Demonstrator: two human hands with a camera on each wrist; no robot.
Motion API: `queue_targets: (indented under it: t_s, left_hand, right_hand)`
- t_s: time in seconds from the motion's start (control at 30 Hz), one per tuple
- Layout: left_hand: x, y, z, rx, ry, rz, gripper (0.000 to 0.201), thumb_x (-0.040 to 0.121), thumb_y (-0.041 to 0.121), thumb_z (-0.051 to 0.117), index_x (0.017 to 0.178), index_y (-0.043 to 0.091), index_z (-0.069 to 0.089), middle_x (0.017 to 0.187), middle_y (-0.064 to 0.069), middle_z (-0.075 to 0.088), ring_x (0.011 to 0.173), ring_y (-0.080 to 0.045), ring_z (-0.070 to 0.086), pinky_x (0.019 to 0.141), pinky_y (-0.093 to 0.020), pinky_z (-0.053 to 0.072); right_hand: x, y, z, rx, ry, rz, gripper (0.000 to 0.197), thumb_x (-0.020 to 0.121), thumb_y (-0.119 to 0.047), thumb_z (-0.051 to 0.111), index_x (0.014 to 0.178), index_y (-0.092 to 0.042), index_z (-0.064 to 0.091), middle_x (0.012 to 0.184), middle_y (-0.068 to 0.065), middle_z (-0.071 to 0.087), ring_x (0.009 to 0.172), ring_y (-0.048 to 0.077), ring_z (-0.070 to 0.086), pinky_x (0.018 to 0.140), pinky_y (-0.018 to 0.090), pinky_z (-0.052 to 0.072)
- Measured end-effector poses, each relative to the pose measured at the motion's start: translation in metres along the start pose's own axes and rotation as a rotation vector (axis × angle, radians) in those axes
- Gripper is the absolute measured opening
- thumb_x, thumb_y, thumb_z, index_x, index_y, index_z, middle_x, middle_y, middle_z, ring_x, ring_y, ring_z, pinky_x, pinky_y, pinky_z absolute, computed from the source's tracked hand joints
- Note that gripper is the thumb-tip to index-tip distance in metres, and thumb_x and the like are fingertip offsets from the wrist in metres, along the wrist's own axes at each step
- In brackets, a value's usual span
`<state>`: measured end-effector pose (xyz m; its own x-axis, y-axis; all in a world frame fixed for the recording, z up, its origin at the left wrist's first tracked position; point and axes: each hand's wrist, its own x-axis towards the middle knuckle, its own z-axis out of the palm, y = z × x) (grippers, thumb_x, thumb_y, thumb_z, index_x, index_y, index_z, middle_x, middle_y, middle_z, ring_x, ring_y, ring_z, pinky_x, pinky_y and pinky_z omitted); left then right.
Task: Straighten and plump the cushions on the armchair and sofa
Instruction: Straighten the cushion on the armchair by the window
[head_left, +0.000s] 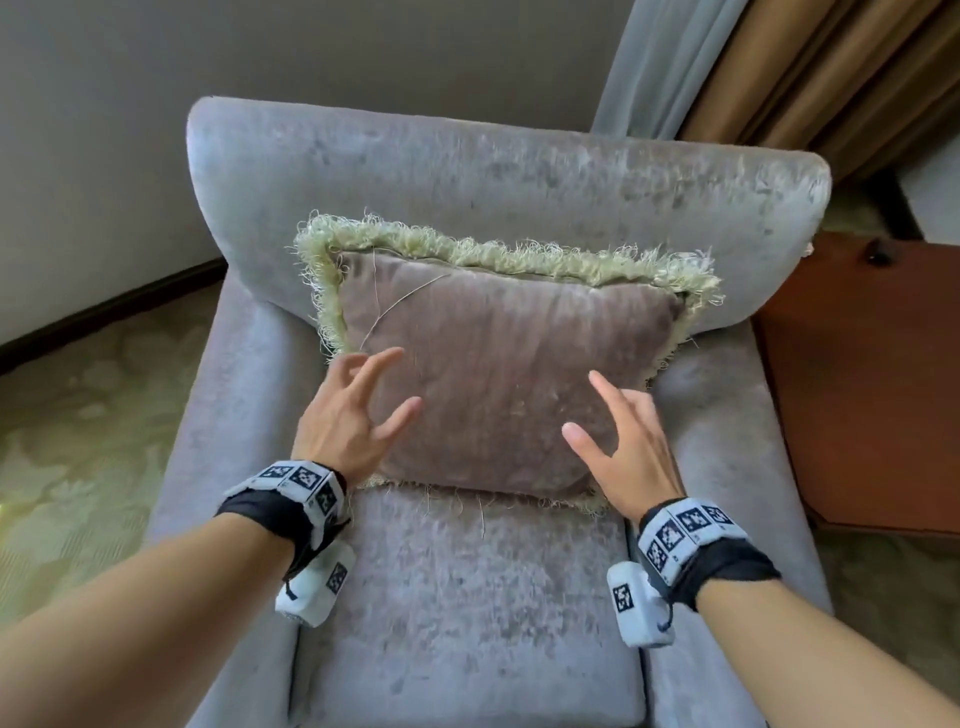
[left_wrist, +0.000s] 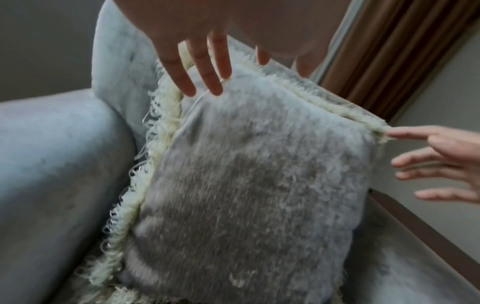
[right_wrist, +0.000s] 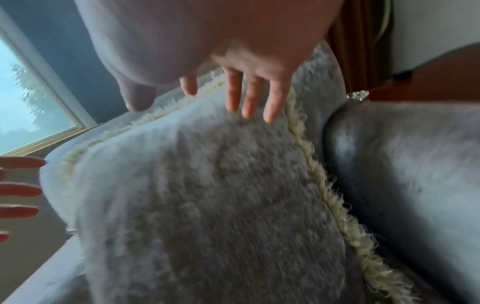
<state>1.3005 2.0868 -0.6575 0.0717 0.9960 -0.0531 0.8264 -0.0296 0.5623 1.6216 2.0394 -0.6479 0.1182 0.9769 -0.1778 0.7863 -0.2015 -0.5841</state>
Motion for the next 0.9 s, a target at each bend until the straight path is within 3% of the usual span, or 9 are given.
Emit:
queue_targets:
  t_s: [0.13, 0.3, 0.43, 0.5, 0.57, 0.63, 0.67, 0.77, 0.9]
  left_hand:
    - [0.035, -0.039, 0.050, -0.182, 0.224, -0.101, 0.066, 0.084, 0.053, 0.069, 0.144, 0.041, 0.046, 0.143, -0.008, 0.033, 0.120, -0.014, 0.042, 0.101, -0.031, 0.042]
    - [0.062, -0.070, 0.099, -0.394, 0.401, -0.171, 0.080, 0.082, 0.045, 0.075, 0.151, 0.039, 0.035, 0.148, -0.013, 0.024, 0.127, -0.005, 0.031, 0.110, -0.010, 0.023]
    - [0.074, -0.084, 0.119, -0.474, 0.440, -0.145, 0.090, 0.081, 0.047, 0.070, 0.158, 0.034, 0.025, 0.150, 0.009, 0.033, 0.139, 0.002, 0.032, 0.113, -0.007, 0.020]
    - [0.079, -0.082, 0.124, -0.522, 0.424, -0.144, 0.087, 0.083, 0.042, 0.070, 0.157, 0.036, 0.024, 0.148, 0.030, 0.035, 0.132, 0.018, 0.036, 0.111, -0.006, 0.024]
    - [0.082, -0.078, 0.129, -0.536, 0.406, -0.135, 0.083, 0.087, 0.036, 0.070, 0.156, 0.035, 0.024, 0.139, 0.043, 0.035, 0.121, 0.029, 0.039, 0.106, -0.002, 0.027]
    - [0.080, -0.076, 0.134, -0.552, 0.420, -0.128, 0.081, 0.089, 0.035, 0.070, 0.156, 0.030, 0.025, 0.136, 0.043, 0.037, 0.119, 0.030, 0.040, 0.104, -0.002, 0.028]
    - [0.079, -0.076, 0.136, -0.573, 0.438, -0.126, 0.080, 0.089, 0.035, 0.070, 0.156, 0.028, 0.026, 0.138, 0.039, 0.039, 0.121, 0.027, 0.041, 0.105, -0.004, 0.028]
    - [0.070, -0.074, 0.136, -0.615, 0.497, -0.114, 0.077, 0.089, 0.042, 0.067, 0.153, 0.021, 0.031, 0.147, 0.019, 0.044, 0.132, 0.012, 0.043, 0.112, -0.014, 0.031]
    - [0.058, -0.058, 0.129, -0.633, 0.493, -0.301, 0.054, 0.090, 0.058, 0.055, 0.136, 0.037, 0.035, 0.129, 0.023, 0.048, 0.109, 0.006, 0.057, 0.097, -0.015, 0.039]
  right_hand:
    - [0.037, 0.051, 0.049, 0.098, 0.259, 0.005, 0.085, 0.086, -0.057, 0.063, 0.158, -0.038, 0.022, 0.148, 0.009, 0.022, 0.136, 0.018, 0.029, 0.108, 0.027, 0.026]
    - [0.074, 0.096, 0.094, 0.221, 0.468, -0.024, 0.093, 0.084, -0.061, 0.058, 0.160, -0.027, 0.017, 0.150, 0.026, 0.021, 0.143, 0.031, 0.024, 0.114, 0.025, 0.020]
    - [0.097, 0.108, 0.112, 0.255, 0.527, -0.091, 0.095, 0.088, -0.064, 0.057, 0.160, -0.017, 0.015, 0.149, 0.029, 0.026, 0.144, 0.036, 0.029, 0.117, 0.027, 0.021]
    - [0.105, 0.111, 0.118, 0.253, 0.555, -0.124, 0.095, 0.091, -0.064, 0.054, 0.160, -0.012, 0.015, 0.153, 0.024, 0.026, 0.146, 0.026, 0.027, 0.118, 0.023, 0.018]
    - [0.110, 0.113, 0.122, 0.262, 0.593, -0.158, 0.094, 0.094, -0.056, 0.056, 0.158, -0.001, 0.017, 0.149, 0.008, 0.026, 0.143, -0.003, 0.022, 0.115, 0.011, 0.014]
    - [0.115, 0.113, 0.124, 0.266, 0.632, -0.191, 0.088, 0.095, -0.042, 0.059, 0.155, 0.009, 0.020, 0.139, -0.010, 0.024, 0.129, -0.030, 0.016, 0.110, 0.003, 0.015]
    - [0.117, 0.112, 0.123, 0.273, 0.644, -0.213, 0.086, 0.095, -0.038, 0.060, 0.153, 0.012, 0.021, 0.135, -0.017, 0.022, 0.126, -0.034, 0.015, 0.108, 0.002, 0.017]
    - [0.117, 0.102, 0.113, 0.299, 0.669, -0.272, 0.093, 0.094, -0.050, 0.059, 0.154, 0.010, 0.022, 0.140, -0.019, 0.023, 0.132, -0.025, 0.020, 0.113, 0.011, 0.022]
    - [0.109, 0.068, 0.079, 0.256, 0.623, -0.355, 0.102, 0.088, -0.071, 0.052, 0.156, 0.000, 0.026, 0.152, 0.011, 0.036, 0.139, -0.002, 0.025, 0.114, 0.009, 0.013]
